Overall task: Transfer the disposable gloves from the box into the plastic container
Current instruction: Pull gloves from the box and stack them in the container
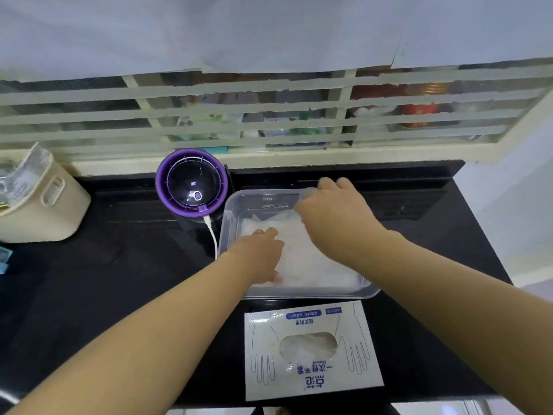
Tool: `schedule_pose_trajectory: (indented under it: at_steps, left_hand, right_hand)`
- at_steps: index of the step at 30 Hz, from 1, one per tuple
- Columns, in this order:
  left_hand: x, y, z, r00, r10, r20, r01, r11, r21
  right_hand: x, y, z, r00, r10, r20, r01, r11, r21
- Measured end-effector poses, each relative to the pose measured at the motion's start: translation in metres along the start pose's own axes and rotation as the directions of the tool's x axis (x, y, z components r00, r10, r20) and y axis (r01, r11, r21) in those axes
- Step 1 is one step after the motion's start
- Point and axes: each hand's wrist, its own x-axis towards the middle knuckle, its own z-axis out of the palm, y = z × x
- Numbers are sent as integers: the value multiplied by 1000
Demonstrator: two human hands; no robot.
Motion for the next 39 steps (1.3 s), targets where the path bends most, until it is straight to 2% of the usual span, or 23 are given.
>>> schedule_pose_trajectory:
  at_steps: [2, 4, 7, 9, 11, 15, 19, 24, 26, 29, 32, 35, 37, 39]
  left_hand:
    - [-2, 1, -2, 1000, -4, -17, 4, 1000, -12]
    - [-2, 1, -3, 1000, -11, -2, 11, 1000, -7]
    - [0, -3, 3, 997, -48, 57, 46, 998, 44]
    - [3, -6, 8, 996, -66, 60, 60, 993, 107]
    - [6, -8, 12, 996, -76, 46, 68, 985, 161]
    - [13, -4, 13, 997, -73, 23, 64, 960, 272]
    - [18, -1, 17, 997, -71, 17, 60, 931, 359]
    - [20, -2, 14, 997, -66, 28, 49, 908, 416]
    - [16, -4, 11, 996, -72, 44, 45, 894, 446]
    - [10, -6, 7, 996, -67, 58, 33, 885, 464]
    - [2, -5, 1, 999, -22, 27, 8, 905, 426]
    - [-5, -7, -4, 1000, 21, 2, -20, 925, 379]
    - [-11, -13, -4, 999, 51, -14, -43, 940, 337]
    - [-17, -21, -5, 997, 68, -25, -57, 951, 303]
  right_hand:
    - [9, -14, -9, 998, -62, -19, 63, 996, 57]
    - [18, -27, -2, 988, -97, 123, 78, 986, 149]
    - [22, -26, 27, 942, -60, 330, -20, 972, 232]
    - [20, -13, 47, 895, 32, 445, -145, 964, 224]
    - [18, -3, 62, 849, 54, 525, -187, 961, 205]
    - [15, -1, 90, 794, 79, 602, -233, 955, 182]
    - [17, -7, 110, 778, 92, 621, -263, 946, 190]
    - [17, -4, 89, 743, 64, 667, -271, 939, 213]
    - [11, 2, 66, 755, 10, 656, -240, 935, 262]
    - [-3, 14, 30, 840, 7, 542, -196, 937, 291]
    - [-18, 19, 0, 925, 65, 374, -177, 945, 274]
    - [-35, 12, -19, 981, 111, 162, -164, 915, 368]
    - [-49, -1, -24, 991, 54, 125, -105, 890, 444]
    - [-61, -15, -21, 981, -66, 181, -32, 869, 493]
